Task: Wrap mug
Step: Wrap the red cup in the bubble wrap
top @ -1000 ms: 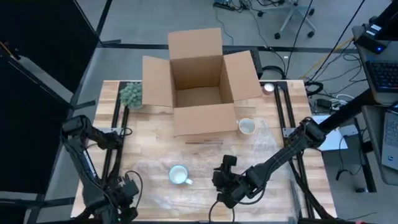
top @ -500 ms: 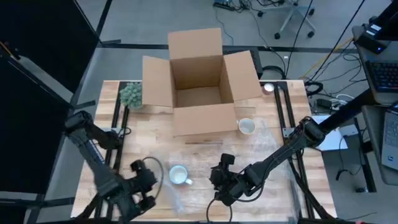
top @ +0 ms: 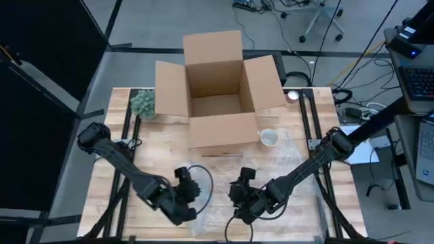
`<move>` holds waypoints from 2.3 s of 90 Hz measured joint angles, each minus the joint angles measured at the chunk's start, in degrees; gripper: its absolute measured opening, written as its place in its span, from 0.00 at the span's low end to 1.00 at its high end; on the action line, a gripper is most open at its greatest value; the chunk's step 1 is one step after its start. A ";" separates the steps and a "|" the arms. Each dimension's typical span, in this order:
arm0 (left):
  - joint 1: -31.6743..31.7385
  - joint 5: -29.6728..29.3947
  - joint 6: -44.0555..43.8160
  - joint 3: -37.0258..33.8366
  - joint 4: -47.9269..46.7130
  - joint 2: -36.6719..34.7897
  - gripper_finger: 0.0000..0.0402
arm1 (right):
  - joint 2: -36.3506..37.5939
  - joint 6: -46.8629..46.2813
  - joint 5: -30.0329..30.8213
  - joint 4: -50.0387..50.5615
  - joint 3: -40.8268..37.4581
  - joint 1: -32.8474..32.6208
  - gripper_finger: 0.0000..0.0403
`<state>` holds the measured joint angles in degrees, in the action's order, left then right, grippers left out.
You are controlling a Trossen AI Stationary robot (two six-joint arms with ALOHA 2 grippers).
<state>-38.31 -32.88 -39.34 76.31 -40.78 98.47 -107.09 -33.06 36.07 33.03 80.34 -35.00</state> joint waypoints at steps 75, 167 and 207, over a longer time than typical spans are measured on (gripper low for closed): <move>0.37 1.05 7.12 0.24 3.59 3.49 0.00 | -7.19 20.10 -15.04 -28.50 0.02 8.51 0.49; 0.50 2.18 8.44 7.54 -9.06 -3.06 0.00 | -1.53 23.63 -13.92 -26.44 -0.02 8.11 0.49; 1.70 2.40 10.30 7.37 -6.64 -1.92 0.00 | -8.06 26.42 -12.43 -38.57 0.11 12.55 0.49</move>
<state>-36.61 -30.48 -29.04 83.68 -47.43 96.55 -115.15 -6.64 23.64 -5.53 80.44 -22.45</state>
